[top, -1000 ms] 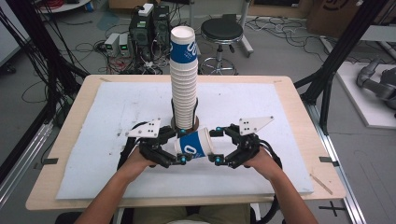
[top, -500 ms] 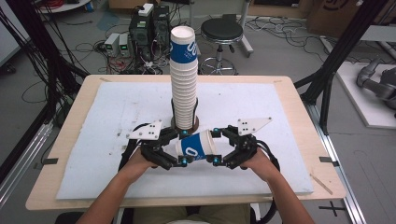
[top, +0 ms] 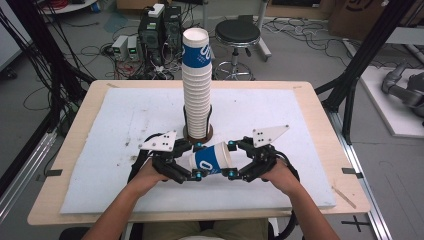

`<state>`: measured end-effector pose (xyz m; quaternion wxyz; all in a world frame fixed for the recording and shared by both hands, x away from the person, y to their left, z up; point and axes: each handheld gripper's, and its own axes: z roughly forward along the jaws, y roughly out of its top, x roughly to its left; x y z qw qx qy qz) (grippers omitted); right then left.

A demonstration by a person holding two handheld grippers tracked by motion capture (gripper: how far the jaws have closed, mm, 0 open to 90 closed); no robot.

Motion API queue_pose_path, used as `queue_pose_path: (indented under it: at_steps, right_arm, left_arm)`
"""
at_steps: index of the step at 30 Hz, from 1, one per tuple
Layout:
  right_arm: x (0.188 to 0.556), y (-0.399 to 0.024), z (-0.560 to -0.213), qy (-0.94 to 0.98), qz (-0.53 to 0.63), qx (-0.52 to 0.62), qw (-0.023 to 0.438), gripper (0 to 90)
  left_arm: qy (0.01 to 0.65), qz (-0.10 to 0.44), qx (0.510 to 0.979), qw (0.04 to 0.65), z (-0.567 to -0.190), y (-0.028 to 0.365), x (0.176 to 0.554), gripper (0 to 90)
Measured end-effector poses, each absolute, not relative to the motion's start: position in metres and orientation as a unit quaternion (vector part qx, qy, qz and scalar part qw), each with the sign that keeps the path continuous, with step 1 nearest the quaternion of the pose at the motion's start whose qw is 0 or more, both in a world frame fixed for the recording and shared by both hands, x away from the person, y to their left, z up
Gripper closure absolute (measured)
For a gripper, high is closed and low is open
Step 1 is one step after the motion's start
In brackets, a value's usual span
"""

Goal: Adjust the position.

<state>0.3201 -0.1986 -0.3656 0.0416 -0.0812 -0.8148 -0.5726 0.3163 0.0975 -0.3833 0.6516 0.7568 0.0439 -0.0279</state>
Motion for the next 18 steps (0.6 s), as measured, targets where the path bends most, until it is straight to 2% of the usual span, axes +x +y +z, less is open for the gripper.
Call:
queue_pose_path:
  at_steps: [3, 5, 6, 18]
  right_arm:
    - [0.320, -0.198, -0.365, -0.822, -0.563, -0.081, 0.038, 20.9]
    - [0.320, -0.198, -0.363, -0.823, -0.561, -0.081, 0.039, 20.9]
    - [0.320, -0.198, -0.363, -0.825, -0.559, -0.080, 0.036, 20.9]
    - [0.326, -0.195, -0.347, -0.867, -0.493, -0.075, 0.014, 20.9]
  left_arm:
    - [0.062, -0.035, 0.764, 0.641, -0.384, 0.097, 0.316, 26.4]
    - [0.085, -0.032, 0.771, 0.631, -0.382, 0.096, 0.317, 14.5]
    - [0.087, -0.028, 0.777, 0.623, -0.381, 0.097, 0.317, 13.6]
    - [0.079, 0.022, 0.825, 0.558, -0.364, 0.102, 0.317, 13.6]
